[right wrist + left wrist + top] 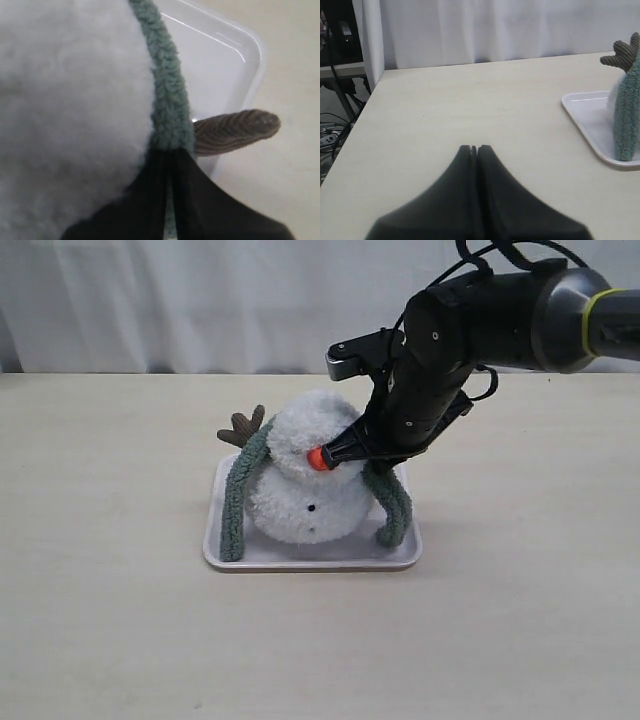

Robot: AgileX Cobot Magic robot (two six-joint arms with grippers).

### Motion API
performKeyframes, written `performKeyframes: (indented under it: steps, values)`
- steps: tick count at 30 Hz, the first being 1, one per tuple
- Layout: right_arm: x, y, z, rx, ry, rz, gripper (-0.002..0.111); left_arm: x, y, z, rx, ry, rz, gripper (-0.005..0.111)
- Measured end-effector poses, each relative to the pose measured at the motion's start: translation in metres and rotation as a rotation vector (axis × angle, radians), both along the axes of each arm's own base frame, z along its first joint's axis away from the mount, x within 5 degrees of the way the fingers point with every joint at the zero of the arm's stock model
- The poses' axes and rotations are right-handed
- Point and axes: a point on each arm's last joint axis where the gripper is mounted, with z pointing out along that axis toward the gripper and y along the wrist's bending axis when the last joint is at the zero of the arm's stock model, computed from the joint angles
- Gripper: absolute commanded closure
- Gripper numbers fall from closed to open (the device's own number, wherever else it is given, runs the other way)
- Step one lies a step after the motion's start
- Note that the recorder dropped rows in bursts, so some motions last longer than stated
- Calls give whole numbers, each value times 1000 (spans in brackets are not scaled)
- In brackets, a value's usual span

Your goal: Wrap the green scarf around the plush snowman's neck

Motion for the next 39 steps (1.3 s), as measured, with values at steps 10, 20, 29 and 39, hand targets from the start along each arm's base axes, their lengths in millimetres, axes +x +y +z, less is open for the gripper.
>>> performKeyframes:
  steps: [10,20,29,39]
  values:
    - [-5,-2,26,29,-58,12,103,0,0,0,0,0,0,107]
    - [-26,-6,40,29,35,106,50,0,0,0,0,0,0,107]
    - [-34,-18,-25,-40,-103,196,50,0,0,0,0,0,0,107]
    - [-26,-13,-49,-28,-178,240,72,0,0,0,0,0,0,107]
